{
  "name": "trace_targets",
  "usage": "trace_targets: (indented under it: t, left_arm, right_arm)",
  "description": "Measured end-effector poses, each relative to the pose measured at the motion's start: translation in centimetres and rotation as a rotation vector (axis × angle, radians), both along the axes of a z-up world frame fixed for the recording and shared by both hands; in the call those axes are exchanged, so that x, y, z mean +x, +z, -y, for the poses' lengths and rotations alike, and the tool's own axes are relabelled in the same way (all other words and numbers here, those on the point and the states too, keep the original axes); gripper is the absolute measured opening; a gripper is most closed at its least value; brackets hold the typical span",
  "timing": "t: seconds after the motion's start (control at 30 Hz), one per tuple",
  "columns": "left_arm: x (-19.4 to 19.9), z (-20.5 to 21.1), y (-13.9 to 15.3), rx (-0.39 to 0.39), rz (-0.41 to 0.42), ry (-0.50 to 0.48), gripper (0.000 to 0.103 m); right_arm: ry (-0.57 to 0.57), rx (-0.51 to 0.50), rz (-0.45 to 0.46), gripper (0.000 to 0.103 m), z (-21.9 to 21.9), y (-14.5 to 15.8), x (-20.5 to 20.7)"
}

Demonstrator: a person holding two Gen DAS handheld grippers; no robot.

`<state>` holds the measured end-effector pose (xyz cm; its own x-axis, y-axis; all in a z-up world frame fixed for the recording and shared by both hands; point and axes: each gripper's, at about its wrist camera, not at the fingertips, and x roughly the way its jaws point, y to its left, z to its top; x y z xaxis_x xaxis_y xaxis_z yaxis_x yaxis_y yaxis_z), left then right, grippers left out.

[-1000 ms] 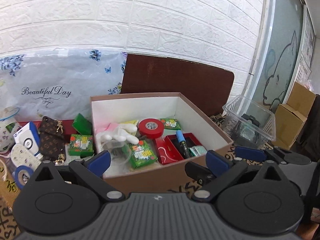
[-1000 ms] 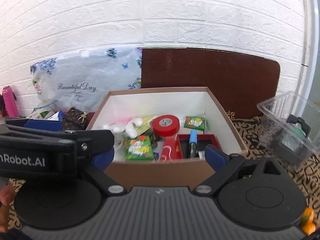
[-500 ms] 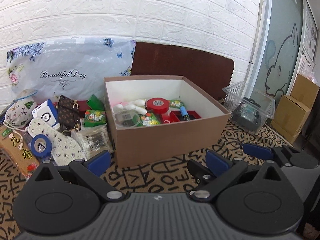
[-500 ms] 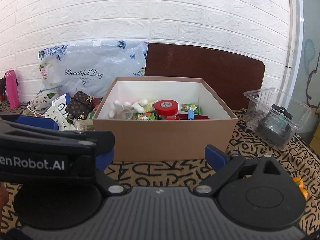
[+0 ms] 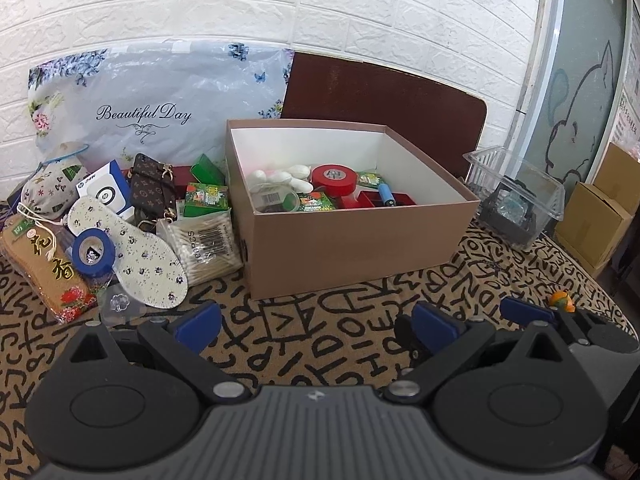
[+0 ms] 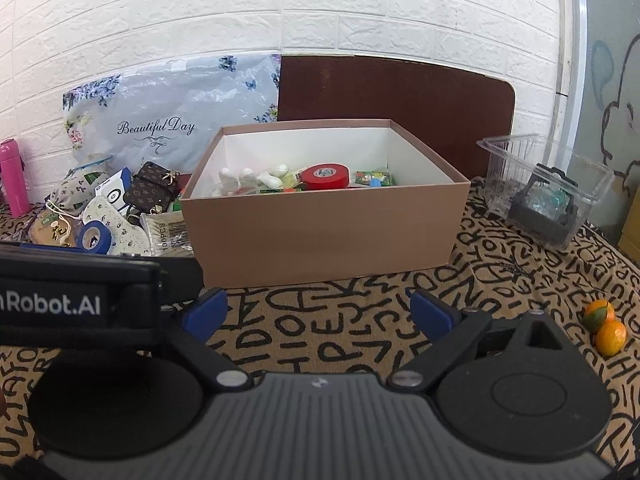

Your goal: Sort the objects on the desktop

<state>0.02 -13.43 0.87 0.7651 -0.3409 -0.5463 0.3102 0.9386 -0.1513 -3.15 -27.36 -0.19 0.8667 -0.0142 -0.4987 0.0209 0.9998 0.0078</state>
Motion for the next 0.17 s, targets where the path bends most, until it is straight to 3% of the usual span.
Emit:
trace_targets:
  t: [0.17]
  left_arm:
    - [-0.06, -0.25, -0.01, -0.018, 0.002, 0.000, 0.103]
  right_arm:
    - [-0.021, 0.012, -0.002, 0.096, 0.30, -0.11, 0.13]
